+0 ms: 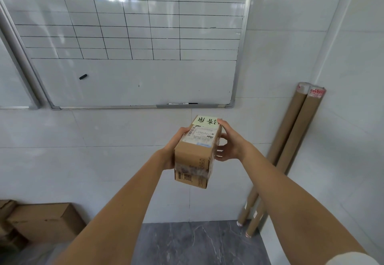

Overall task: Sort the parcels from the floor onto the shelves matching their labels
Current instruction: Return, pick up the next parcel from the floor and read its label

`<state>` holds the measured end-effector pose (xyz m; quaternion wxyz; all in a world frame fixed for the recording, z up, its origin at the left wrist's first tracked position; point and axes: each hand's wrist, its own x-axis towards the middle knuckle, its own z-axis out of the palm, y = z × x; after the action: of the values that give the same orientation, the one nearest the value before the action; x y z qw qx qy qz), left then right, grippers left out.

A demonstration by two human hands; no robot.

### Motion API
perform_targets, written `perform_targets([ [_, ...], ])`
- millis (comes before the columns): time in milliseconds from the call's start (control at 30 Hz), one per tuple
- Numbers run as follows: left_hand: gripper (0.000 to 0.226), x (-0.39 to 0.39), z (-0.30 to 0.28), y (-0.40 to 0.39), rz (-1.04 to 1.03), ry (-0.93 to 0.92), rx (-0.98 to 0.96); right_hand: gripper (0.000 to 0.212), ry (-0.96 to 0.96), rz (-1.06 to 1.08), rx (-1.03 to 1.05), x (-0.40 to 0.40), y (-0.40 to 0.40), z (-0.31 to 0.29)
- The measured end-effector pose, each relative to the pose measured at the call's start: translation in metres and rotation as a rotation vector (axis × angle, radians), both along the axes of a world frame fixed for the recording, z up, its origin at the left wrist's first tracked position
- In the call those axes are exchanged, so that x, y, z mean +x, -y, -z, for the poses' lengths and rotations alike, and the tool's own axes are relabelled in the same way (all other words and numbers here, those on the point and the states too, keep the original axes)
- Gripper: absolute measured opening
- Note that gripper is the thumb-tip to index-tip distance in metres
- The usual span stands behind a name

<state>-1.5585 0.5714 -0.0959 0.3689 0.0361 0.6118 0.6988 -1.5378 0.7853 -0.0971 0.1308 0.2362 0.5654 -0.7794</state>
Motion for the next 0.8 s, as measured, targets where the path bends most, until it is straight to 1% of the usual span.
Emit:
perform_targets([
  [100,0.059,0.001,-0.003,0.001,0.008,-0.011,0.027,0.082,-0.031,0.053,-0.004,-0.003,0.001,0.000],
  [167,0.062,-0.001,-0.003,0.004,0.008,-0.002,0.030,0.079,-0.043,0.104,0.001,-0.004,0.001,0.001],
  [233,0.071,-0.005,-0.004,0.009,-0.005,0.013,-0.002,0.077,-0.052,0.184,0.023,-0.004,0.001,0.002],
  [367,0.093,-0.014,0.001,0.023,-0.187,0.007,-0.153,0.077,-0.068,0.372,0.012,-0.008,-0.003,0.009],
  [467,0.097,-0.013,0.004,0.024,-0.229,0.034,-0.174,0.085,-0.088,0.435,-0.041,-0.010,0.001,0.015],
  [533,0.086,-0.013,0.004,0.020,-0.275,0.072,-0.113,0.092,-0.105,0.452,-0.069,-0.011,0.006,0.018],
  [567,0.082,-0.014,0.004,0.017,-0.300,0.071,-0.087,0.100,-0.113,0.449,-0.074,-0.012,0.008,0.019],
  [633,0.079,-0.014,0.004,0.014,-0.348,0.060,-0.071,0.114,-0.125,0.421,-0.063,-0.013,0.013,0.019],
  [667,0.077,-0.015,0.005,0.014,-0.370,0.060,-0.066,0.115,-0.124,0.400,-0.053,-0.012,0.016,0.018],
  [700,0.074,-0.017,0.007,0.016,-0.387,0.059,-0.063,0.111,-0.105,0.371,-0.032,-0.010,0.017,0.016],
  [800,0.068,-0.021,0.010,0.024,-0.413,0.053,-0.075,0.080,-0.018,0.281,0.041,-0.004,0.012,0.011],
])
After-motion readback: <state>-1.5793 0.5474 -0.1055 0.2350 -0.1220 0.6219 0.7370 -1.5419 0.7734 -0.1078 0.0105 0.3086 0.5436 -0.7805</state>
